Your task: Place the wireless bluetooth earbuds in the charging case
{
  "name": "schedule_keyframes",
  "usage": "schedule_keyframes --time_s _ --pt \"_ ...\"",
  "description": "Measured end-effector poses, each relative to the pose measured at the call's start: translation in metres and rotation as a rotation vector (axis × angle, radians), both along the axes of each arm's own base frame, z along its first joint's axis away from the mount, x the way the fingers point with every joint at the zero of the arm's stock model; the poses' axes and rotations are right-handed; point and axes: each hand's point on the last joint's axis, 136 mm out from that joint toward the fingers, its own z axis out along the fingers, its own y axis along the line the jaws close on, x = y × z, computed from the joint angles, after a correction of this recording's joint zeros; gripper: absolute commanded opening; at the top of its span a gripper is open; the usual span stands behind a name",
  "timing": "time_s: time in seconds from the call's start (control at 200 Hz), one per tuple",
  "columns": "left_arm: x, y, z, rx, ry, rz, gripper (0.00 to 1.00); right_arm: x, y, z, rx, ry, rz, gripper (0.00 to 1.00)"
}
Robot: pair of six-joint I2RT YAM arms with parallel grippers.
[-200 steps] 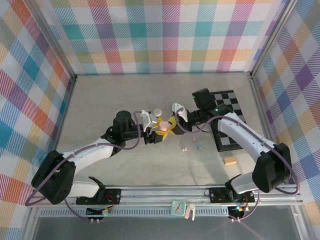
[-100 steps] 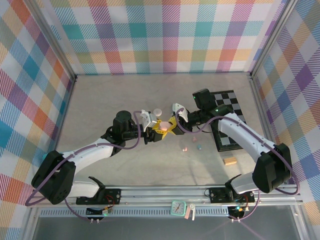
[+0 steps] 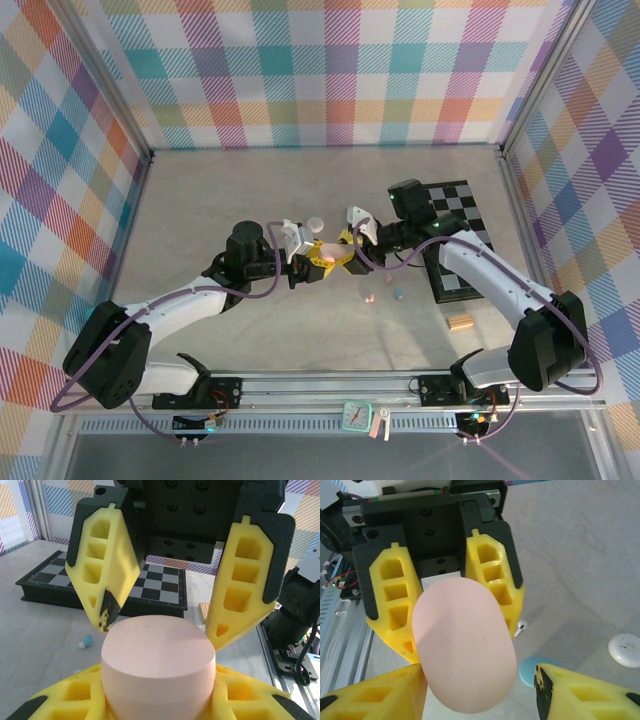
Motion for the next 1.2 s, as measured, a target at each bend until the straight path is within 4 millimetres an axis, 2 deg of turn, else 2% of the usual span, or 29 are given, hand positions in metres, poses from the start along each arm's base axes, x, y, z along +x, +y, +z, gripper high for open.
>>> schedule_keyframes --time_s 0.565,0.72,0.96,1.2 --pt "0.002 0.0 0.002 -0.003 -0.011 0.009 0.3 0.013 -0.009 0.016 0.051 -0.012 -0.093 0.66" --pt "0.002 0.0 0.003 -0.006 -0.019 0.006 0.3 0.021 -0.012 0.025 0.077 -0.027 -0.129 0.74" --pt "-0.003 -0.002 0.008 -0.021 -0.043 -0.024 0.3 0.037 -0.021 0.04 0.11 -0.083 -0.215 0.8" --pt "-0.003 -0.002 0.012 -0.036 -0.064 -0.027 0.3 0.032 -0.023 0.059 0.164 -0.118 -0.22 0.88"
